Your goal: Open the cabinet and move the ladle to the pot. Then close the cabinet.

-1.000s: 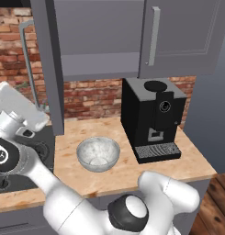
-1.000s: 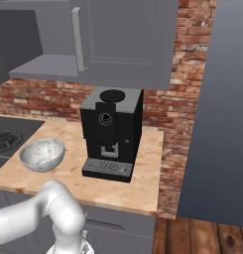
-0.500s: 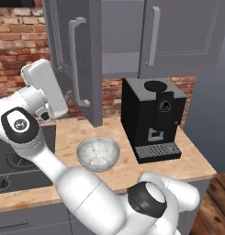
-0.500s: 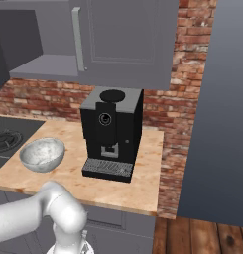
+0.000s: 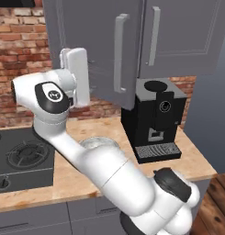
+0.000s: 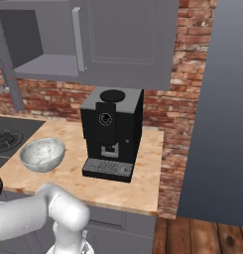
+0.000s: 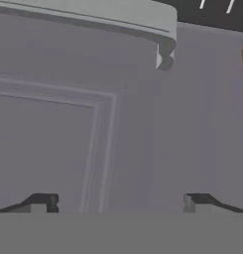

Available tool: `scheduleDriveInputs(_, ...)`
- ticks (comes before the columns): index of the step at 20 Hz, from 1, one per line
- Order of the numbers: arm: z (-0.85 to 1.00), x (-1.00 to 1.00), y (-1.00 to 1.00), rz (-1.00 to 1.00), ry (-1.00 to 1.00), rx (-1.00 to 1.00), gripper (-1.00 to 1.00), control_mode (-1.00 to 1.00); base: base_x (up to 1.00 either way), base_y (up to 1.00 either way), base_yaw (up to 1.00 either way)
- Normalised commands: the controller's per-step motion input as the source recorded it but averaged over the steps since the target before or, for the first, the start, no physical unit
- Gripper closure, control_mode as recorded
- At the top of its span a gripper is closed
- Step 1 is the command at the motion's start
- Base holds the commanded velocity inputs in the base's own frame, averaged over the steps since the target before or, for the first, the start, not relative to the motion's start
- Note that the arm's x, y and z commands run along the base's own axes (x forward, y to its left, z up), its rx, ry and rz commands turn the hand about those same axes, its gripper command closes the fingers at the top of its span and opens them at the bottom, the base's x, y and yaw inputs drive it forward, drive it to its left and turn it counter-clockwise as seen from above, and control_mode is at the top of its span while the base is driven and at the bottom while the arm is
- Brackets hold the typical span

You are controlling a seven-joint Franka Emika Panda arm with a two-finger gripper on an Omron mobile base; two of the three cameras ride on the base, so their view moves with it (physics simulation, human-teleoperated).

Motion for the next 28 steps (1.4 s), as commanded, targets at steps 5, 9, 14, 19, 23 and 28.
scheduleDriveInputs(5, 0.00, 0.68, -0.67, 0.00, 0.11, 0.11, -1.00, -1.00, 0.00, 0.00, 0.00)
scheduleDriveInputs(9, 0.00, 0.82, -0.52, 0.00, 0.08, 0.10, -1.00, -1.00, 0.00, 0.00, 0.00)
scheduleDriveInputs(14, 0.00, 0.83, -0.36, 0.02, 0.02, 0.11, -1.00, -1.00, 0.00, 0.00, 0.00)
scheduleDriveInputs(19, 0.00, 0.83, -0.46, 0.03, 0.00, 0.08, -1.00, -1.00, 0.00, 0.00, 0.00)
scheduleDriveInputs(23, 0.00, 0.83, -0.52, 0.04, 0.00, 0.08, -1.00, -1.00, 0.00, 0.00, 0.00)
scheduleDriveInputs(28, 0.00, 0.79, -0.57, 0.06, 0.00, 0.08, -1.00, -1.00, 0.00, 0.00, 0.00)
